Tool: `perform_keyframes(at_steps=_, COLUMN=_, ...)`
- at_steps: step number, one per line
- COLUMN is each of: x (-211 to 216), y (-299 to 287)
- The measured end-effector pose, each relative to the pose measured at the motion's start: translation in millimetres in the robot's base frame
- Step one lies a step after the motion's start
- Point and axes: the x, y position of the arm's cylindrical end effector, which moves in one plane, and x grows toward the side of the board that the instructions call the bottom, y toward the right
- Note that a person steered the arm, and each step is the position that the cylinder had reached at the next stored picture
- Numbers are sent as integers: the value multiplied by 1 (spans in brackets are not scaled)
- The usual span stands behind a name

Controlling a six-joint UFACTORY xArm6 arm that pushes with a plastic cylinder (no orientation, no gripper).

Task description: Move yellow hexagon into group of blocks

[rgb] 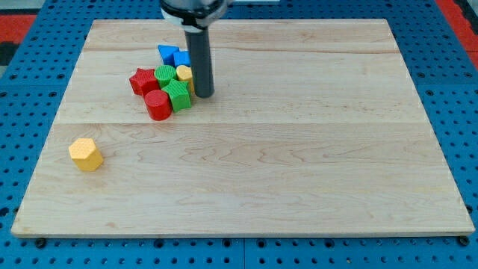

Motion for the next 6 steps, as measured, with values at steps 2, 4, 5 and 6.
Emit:
perform_keyframes(at_steps=2, x=126, y=-24)
perform_keyframes(at_steps=4, x=179, y=-154)
perform_keyframes(at_steps=5, x=150, y=-202)
perform_keyframes(at_steps=6, x=115, y=-227)
